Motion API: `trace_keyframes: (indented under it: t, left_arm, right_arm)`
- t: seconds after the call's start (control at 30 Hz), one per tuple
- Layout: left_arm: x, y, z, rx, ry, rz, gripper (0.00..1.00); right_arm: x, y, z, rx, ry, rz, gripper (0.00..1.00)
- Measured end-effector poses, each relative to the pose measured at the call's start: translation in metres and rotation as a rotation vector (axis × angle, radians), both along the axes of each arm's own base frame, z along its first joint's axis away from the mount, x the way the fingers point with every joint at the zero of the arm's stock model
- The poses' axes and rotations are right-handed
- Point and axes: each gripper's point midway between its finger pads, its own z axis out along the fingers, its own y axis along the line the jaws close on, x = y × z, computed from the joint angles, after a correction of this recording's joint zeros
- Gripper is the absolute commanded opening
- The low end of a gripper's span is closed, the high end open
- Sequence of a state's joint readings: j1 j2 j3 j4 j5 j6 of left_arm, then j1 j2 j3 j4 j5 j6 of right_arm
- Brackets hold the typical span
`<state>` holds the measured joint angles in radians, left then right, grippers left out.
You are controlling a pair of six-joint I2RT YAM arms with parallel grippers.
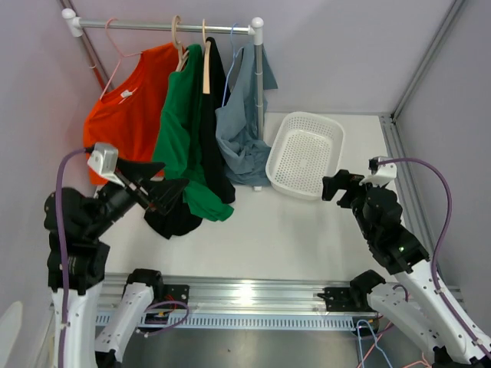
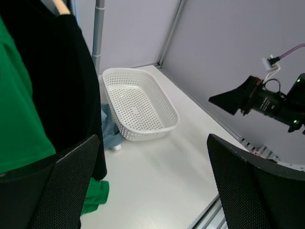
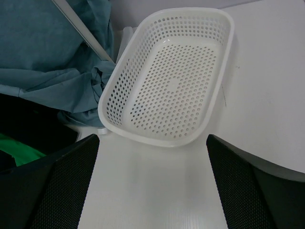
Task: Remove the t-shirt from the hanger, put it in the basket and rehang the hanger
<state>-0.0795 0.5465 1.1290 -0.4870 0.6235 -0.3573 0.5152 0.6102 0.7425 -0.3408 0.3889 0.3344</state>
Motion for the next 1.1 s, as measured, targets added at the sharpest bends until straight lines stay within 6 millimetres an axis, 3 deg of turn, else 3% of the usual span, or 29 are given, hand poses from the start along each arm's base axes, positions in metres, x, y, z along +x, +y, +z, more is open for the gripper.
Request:
trace_keyframes:
  t: [0.2,0.37,0.47,0.53,0.63,0.73,0.87,1.1]
  left_arm:
    - [0.06,-0.025,0.039,0.031,0.059,-0.032,0.99]
    - [0.136,-0.061,0.086,0.06,0.059,-0.028,0.99]
    - [0.195,-0.077,0.077,0.101,0.103,0.012,0.97]
    - [0.219,-0.083,0.07,0.123,0.136,0.027,0.93]
    - [0.267,-0.095,0.078,0.119,0.103,0.059,0.92]
    - [0.291,-0.099,0.061,0.132,0.113,0.087,0.95]
    - [0.307,-0.103,0.051,0.134,0.092,0.108,0.96]
    - [0.335,-0.115,0.065,0.117,-0.025,0.16,0.91]
  right_arm:
    - [0.003,0.007,-0.008,0.008,0.036,0.017,0.99]
    - [0.007,0.014,-0.01,0.009,0.066,0.038,0.99]
    - [0.005,0.016,-0.013,0.005,0.08,0.051,0.99]
    - [0.004,0.018,-0.013,0.008,0.081,0.064,0.99]
    - [0.002,0.02,-0.011,0.011,0.082,0.076,0.99]
    - [0.0,0.02,-0.008,0.015,0.078,0.083,0.99]
    - [-0.004,0.022,0.0,0.034,0.058,0.107,0.99]
    - [-0.007,0.028,0.021,0.067,0.019,0.143,1.0]
